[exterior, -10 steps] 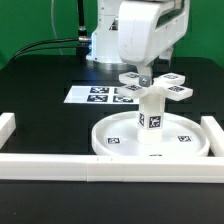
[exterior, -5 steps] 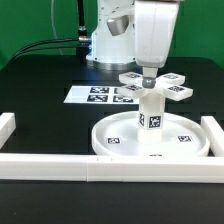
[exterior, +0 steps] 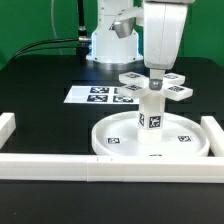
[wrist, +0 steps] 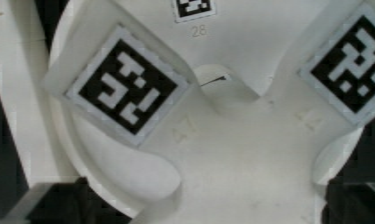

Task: Assemble round table

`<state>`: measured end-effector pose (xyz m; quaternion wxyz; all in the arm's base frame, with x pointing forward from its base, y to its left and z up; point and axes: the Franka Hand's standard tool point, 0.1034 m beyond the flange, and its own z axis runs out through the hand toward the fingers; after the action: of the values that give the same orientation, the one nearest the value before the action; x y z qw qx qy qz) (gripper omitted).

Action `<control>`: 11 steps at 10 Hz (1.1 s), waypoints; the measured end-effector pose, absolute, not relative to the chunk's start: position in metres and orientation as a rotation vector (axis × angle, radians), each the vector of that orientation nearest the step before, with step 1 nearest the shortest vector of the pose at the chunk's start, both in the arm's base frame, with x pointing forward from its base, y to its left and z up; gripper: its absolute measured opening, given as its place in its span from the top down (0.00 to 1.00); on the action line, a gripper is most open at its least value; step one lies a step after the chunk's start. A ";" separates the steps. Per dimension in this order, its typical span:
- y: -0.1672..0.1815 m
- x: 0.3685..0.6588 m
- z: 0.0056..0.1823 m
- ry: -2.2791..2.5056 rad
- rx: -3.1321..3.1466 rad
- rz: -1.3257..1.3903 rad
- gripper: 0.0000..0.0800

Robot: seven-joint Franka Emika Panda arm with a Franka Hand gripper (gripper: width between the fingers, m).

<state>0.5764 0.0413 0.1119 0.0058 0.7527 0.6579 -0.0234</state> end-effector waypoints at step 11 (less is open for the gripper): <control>0.038 0.572 0.108 2.058 2.366 -0.091 0.19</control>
Offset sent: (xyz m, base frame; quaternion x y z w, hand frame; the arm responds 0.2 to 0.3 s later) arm -0.0027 0.0022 -0.0066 -0.0030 -0.0031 -0.0242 0.9997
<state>0.5721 0.0378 0.1080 0.0022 0.7541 0.6562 -0.0291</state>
